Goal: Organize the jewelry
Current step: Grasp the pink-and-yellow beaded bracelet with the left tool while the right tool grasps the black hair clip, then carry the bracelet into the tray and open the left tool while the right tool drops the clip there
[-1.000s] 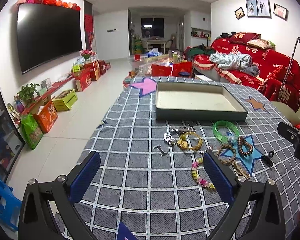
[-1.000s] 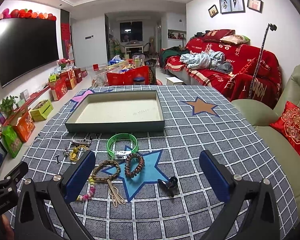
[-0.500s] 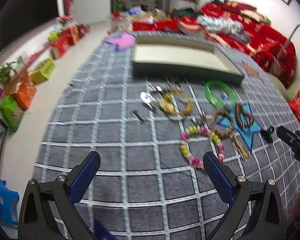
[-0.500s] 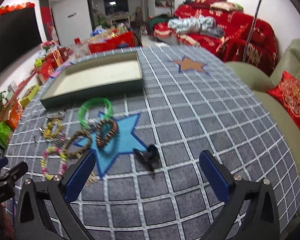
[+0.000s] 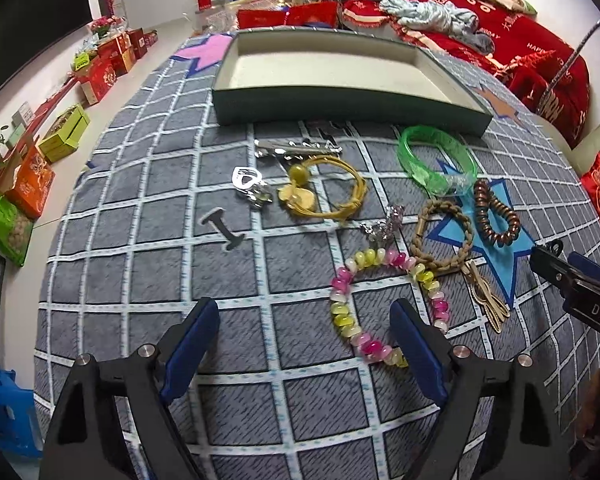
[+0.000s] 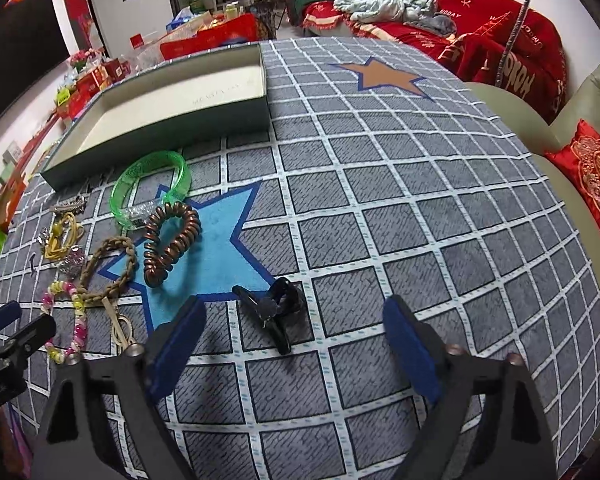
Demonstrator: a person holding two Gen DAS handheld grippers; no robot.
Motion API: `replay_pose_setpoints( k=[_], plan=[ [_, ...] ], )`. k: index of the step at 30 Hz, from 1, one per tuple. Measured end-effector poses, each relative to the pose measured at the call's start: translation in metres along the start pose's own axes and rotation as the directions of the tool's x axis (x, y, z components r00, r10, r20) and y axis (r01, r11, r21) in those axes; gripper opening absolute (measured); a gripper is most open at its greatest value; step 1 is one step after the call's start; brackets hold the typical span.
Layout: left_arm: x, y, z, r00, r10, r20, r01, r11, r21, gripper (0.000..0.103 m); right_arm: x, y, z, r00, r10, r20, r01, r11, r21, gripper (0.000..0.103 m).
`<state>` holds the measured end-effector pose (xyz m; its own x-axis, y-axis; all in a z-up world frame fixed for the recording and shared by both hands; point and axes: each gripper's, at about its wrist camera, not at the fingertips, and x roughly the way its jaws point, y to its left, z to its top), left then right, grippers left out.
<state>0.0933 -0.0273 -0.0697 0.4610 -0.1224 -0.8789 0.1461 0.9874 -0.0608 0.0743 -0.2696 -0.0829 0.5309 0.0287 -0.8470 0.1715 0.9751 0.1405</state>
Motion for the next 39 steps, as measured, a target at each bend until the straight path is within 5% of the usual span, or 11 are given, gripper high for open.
replay_pose_setpoints(
  k=[9, 12, 14, 16, 30, 39],
  plan=[
    [-0.001, -0.02, -0.002, 0.999, 0.007, 0.034, -0.01, 0.996, 0.09, 0.09, -0.002, 0.007, -0.002, 1.0, -0.004, 0.012, 0.004, 0.999, -0.048, 0.053],
    [-0.003, -0.027, -0.003, 0.999, -0.018, 0.045, 0.012, 0.992, 0.129, 0.073, -0.004, 0.008, -0.003, 1.0, 0.005, 0.012, -0.005, 0.999, -0.053, 0.037],
    [-0.006, -0.033, -0.004, 0.998, -0.036, 0.054, 0.027, 0.987, 0.159, 0.041, -0.005, 0.007, -0.004, 1.0, 0.011, 0.011, -0.011, 0.999, -0.047, 0.028],
    [-0.007, -0.038, -0.005, 0.997, -0.061, 0.051, 0.05, 0.98, 0.194, 0.026, -0.007, 0.006, -0.005, 1.0, 0.02, 0.012, -0.02, 0.999, -0.038, 0.027],
    [-0.027, -0.014, 0.006, 0.971, -0.237, 0.032, 0.233, 0.967, 0.106, 0.026, -0.038, -0.003, 0.016, 0.988, 0.147, 0.05, -0.149, 0.988, 0.038, 0.026],
    [-0.046, 0.001, 0.066, 0.952, -0.292, 0.089, 0.284, 0.955, 0.089, 0.026, -0.047, 0.02, 0.075, 0.976, 0.203, 0.075, -0.205, 0.979, 0.017, 0.026]
  ],
)
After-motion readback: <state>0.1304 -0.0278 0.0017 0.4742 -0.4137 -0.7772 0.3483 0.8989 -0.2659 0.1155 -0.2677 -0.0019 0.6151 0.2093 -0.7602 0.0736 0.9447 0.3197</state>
